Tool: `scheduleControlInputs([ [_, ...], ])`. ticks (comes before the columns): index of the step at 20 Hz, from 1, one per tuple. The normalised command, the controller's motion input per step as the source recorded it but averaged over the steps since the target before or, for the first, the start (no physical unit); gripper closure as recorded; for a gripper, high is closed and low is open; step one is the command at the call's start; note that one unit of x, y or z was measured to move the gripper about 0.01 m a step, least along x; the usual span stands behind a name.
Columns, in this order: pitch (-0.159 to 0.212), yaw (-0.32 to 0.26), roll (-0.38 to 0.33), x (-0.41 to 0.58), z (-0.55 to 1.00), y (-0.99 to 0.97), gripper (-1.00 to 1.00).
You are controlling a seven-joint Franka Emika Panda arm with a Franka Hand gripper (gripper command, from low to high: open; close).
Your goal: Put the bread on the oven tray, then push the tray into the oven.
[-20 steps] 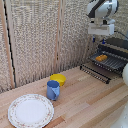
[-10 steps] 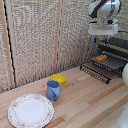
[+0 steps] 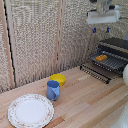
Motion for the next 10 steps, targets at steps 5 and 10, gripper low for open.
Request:
scheduleControlInputs([
  [5, -0.090, 0.304, -0.142, -0.144, 0.26, -0.10, -1.00],
  [10, 0.026, 0.317, -0.193, -0.003, -0.10, -0.05, -1.00],
])
